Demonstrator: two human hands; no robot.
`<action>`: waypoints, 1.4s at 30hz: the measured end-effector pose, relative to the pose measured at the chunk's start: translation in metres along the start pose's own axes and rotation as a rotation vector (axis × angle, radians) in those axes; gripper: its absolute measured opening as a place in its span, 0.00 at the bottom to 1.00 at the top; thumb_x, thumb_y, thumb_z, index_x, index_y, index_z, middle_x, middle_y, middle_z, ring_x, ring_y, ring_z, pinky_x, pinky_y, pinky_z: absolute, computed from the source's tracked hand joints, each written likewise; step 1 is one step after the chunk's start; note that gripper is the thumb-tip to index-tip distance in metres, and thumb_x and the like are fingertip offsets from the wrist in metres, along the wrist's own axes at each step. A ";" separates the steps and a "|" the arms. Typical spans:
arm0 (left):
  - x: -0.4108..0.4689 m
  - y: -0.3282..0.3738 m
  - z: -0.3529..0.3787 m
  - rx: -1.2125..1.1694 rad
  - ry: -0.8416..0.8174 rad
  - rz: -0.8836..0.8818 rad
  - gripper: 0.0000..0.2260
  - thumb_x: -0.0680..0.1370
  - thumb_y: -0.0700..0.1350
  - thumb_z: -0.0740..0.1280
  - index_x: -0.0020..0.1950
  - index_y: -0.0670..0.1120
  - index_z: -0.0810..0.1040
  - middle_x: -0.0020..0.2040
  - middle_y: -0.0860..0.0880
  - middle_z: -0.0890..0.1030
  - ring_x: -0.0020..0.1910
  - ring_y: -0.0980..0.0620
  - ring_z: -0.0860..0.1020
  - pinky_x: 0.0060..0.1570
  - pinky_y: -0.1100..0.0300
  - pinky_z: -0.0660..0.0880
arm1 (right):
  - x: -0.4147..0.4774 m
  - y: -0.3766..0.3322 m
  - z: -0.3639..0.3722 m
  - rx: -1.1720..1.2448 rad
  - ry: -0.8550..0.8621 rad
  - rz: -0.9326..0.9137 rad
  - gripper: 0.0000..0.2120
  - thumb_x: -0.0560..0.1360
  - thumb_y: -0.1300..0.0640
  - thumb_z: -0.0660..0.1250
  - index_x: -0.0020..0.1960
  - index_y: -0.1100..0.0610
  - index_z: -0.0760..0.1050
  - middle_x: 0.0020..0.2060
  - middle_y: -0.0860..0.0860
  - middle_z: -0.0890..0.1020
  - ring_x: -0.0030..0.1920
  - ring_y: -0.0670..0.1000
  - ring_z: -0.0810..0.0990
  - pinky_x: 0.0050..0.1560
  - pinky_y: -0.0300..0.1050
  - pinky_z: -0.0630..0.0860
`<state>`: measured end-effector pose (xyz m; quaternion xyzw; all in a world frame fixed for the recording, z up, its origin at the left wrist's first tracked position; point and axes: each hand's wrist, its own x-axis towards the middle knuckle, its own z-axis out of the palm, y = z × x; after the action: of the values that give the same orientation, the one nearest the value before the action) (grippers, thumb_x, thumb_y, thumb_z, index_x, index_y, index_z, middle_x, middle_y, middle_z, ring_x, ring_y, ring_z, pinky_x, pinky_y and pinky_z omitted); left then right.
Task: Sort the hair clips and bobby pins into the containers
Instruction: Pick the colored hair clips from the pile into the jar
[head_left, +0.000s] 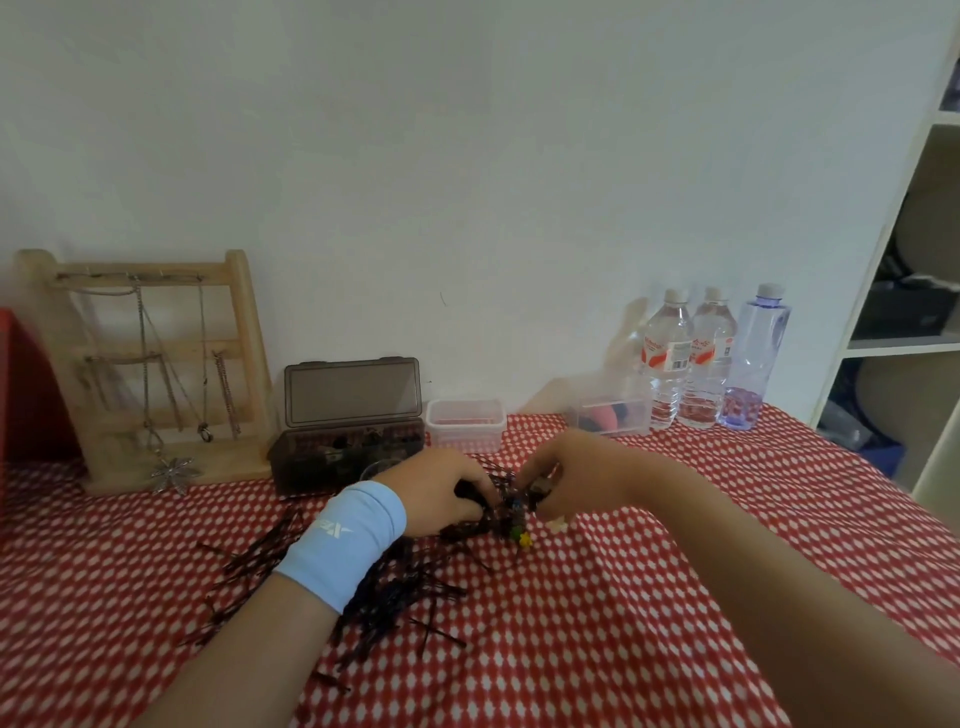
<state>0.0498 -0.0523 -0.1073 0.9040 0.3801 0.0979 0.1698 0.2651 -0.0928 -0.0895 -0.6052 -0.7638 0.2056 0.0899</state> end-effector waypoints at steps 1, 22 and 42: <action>0.000 -0.004 -0.007 -0.008 0.026 -0.011 0.09 0.77 0.46 0.70 0.56 0.56 0.83 0.57 0.59 0.80 0.54 0.59 0.76 0.57 0.65 0.71 | 0.003 -0.005 -0.004 0.031 0.035 -0.012 0.16 0.70 0.56 0.75 0.57 0.44 0.83 0.51 0.40 0.83 0.50 0.42 0.81 0.58 0.42 0.79; -0.005 -0.157 -0.048 -0.082 0.435 -0.285 0.11 0.80 0.48 0.66 0.61 0.50 0.80 0.55 0.53 0.80 0.53 0.53 0.76 0.52 0.60 0.70 | 0.175 -0.100 0.009 -0.084 0.166 -0.208 0.18 0.77 0.61 0.69 0.67 0.53 0.79 0.64 0.50 0.81 0.61 0.48 0.80 0.63 0.40 0.73; -0.002 -0.155 -0.029 -0.247 0.414 -0.138 0.17 0.79 0.40 0.64 0.63 0.59 0.72 0.61 0.55 0.79 0.62 0.55 0.76 0.65 0.54 0.72 | 0.171 -0.096 0.026 -0.024 0.278 -0.151 0.14 0.74 0.64 0.65 0.58 0.54 0.80 0.46 0.45 0.79 0.52 0.50 0.79 0.47 0.36 0.71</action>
<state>-0.0617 0.0546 -0.1400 0.8091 0.4526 0.3146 0.2038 0.1269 0.0489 -0.0911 -0.5696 -0.7898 0.1033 0.2028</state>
